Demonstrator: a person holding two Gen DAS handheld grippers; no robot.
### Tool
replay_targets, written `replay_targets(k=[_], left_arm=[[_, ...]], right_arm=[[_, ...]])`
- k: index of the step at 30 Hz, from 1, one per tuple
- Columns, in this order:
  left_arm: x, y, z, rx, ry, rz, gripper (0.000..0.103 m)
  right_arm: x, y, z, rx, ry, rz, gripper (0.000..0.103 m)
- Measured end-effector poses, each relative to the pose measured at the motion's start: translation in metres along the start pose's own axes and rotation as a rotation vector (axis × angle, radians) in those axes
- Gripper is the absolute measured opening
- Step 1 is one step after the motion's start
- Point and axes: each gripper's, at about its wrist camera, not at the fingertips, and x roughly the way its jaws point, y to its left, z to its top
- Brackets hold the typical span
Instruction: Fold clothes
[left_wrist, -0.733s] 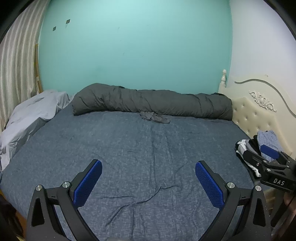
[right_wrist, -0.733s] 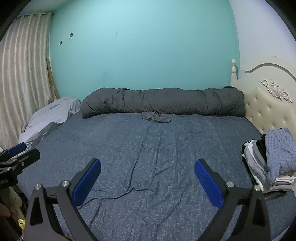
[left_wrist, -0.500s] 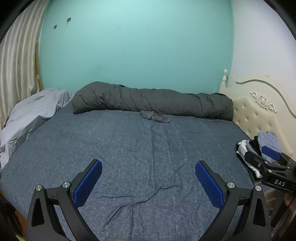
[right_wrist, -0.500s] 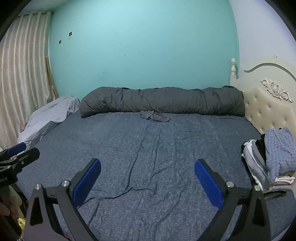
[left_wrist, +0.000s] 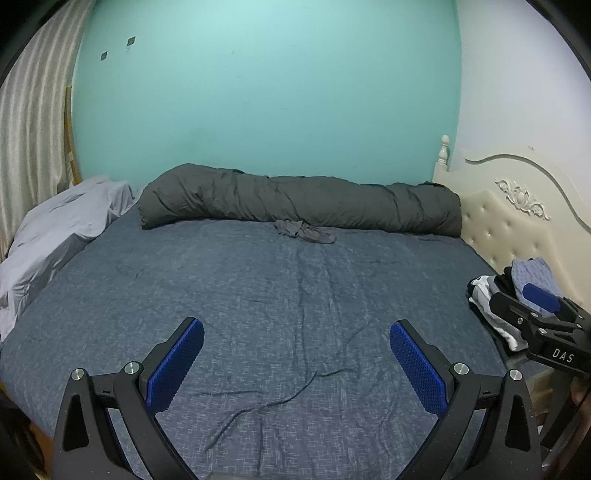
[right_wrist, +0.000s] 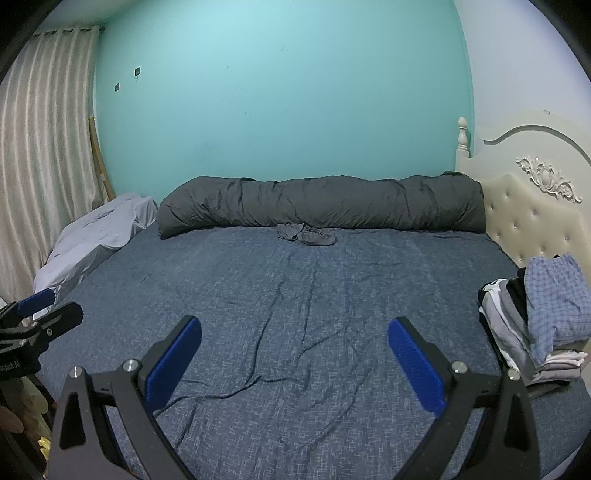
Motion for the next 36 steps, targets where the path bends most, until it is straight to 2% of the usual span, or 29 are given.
replay_targets(k=[36], left_arm=[[-0.0027, -0.0071, -0.0023, 0.006, -0.011, -0.017, 0.103]], right_arm=[[0.0010, -0.0030, -0.0057, 0.003, -0.013, -0.002, 0.102]])
